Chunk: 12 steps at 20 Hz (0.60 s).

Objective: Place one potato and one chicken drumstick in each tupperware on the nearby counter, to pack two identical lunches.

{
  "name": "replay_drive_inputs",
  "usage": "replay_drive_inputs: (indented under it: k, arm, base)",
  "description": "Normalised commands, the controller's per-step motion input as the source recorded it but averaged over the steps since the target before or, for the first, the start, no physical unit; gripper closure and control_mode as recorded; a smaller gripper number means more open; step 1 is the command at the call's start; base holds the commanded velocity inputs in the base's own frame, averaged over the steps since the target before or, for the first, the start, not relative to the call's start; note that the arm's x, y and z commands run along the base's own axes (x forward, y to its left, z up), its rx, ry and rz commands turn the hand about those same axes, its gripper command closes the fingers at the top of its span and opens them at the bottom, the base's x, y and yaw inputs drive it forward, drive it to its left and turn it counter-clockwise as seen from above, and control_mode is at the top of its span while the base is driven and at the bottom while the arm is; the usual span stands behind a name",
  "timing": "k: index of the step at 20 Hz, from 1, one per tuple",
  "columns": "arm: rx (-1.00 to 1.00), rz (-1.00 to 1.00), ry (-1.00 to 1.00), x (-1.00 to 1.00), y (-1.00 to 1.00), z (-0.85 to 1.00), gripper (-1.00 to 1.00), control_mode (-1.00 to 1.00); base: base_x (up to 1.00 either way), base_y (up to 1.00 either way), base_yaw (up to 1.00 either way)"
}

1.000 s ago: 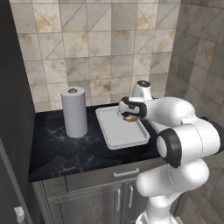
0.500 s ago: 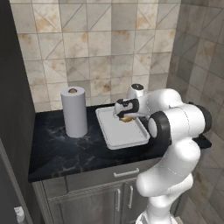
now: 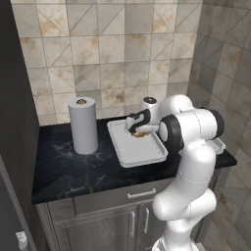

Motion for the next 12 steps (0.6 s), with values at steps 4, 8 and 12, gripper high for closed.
replay_drive_inputs:
  k: [4, 8, 12]
  arm:
    - [0.00, 0.00, 0.00, 0.33, 0.12, -0.28, 1.00, -1.00]
    - [0.00, 0.00, 0.00, 0.33, 0.12, -0.25, 1.00, -1.00]
    - [0.00, 0.00, 0.00, 0.30, 0.03, -0.06, -1.00, -1.00]
  base:
    - [0.00, 0.00, 0.00]
    - [0.00, 0.00, 0.00]
    - [0.00, 0.00, 0.00]
